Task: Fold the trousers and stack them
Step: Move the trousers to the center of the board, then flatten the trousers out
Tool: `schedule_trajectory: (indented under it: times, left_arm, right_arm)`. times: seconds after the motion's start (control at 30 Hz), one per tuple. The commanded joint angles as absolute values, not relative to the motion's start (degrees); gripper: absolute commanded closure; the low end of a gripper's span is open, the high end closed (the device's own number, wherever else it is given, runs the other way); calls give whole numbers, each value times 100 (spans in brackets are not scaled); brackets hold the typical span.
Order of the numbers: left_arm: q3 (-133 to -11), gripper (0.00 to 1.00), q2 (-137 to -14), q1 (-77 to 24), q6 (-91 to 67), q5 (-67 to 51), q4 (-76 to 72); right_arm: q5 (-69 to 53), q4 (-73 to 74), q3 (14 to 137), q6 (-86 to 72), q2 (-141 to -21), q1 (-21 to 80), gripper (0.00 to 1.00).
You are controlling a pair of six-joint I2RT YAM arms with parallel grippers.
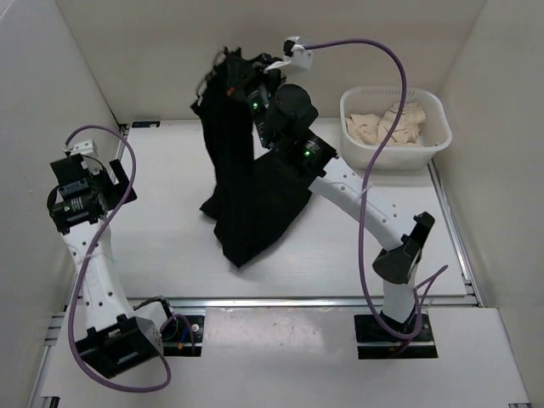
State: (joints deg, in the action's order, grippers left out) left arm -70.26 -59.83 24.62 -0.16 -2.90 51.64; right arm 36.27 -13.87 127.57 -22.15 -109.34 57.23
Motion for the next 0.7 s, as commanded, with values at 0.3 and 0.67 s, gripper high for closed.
schedule_trajectory:
  times: [0.3, 0.67]
  left_arm:
    - [-7243, 0, -7743, 672, 0, -580, 5396]
    - [-5660, 0, -9542, -2707, 0, 730, 3710]
  right_arm:
    - [4754, 2497, 8739, -4914, -9529, 3894, 100]
    - [4131, 2364, 7252, -4719, -8421, 3551, 100]
